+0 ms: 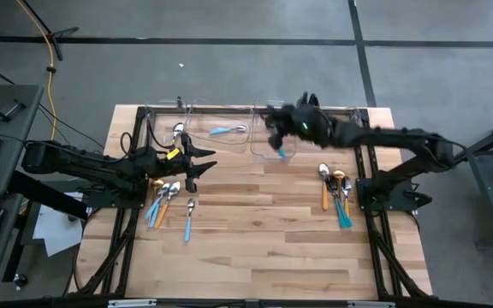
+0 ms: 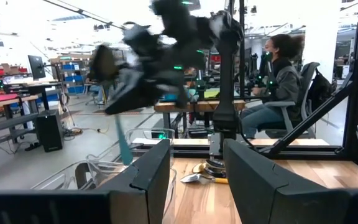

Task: Sort silverware by color (type)
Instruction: Put the black spoon into the middle right transparent bin

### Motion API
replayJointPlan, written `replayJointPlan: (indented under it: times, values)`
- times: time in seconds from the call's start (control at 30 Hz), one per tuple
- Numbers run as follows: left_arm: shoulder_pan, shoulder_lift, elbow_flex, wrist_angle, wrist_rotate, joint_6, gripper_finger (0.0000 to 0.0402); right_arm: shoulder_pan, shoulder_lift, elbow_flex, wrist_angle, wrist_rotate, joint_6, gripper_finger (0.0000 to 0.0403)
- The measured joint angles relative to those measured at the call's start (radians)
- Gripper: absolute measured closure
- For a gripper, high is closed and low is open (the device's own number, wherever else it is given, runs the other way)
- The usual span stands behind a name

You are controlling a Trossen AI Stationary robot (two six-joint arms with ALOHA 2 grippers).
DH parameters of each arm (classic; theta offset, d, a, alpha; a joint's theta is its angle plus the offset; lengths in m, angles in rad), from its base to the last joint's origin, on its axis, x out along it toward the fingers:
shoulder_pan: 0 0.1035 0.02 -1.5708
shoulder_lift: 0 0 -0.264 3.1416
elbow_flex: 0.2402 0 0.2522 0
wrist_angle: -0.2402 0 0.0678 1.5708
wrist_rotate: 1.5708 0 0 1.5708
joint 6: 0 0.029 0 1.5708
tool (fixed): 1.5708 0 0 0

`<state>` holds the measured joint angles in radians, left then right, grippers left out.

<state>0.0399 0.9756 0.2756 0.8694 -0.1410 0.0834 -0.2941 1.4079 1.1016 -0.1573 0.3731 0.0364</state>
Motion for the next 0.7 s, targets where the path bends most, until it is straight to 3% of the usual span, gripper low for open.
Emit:
replayJointPlan:
  times: [0.17, 0.33, 0.7]
  values:
    - [0.000, 0.000, 0.000, -0.002, 0.000, 0.000, 0.0263, -0.147, 0.150, 0.235, -0.291, -0.150, 0.057, 0.0403]
    - [0.000, 0.000, 0.000, -0.002, -0.002, 0.025, 0.0263, -0.234, 0.317, 0.334, -0.394, -0.308, 0.103, 0.0403]
    - [0.000, 0.000, 0.000, -0.003, -0.001, 0.025, 0.0263, -0.270, 0.508, 0.358, -0.448, -0.367, 0.176, 0.0403]
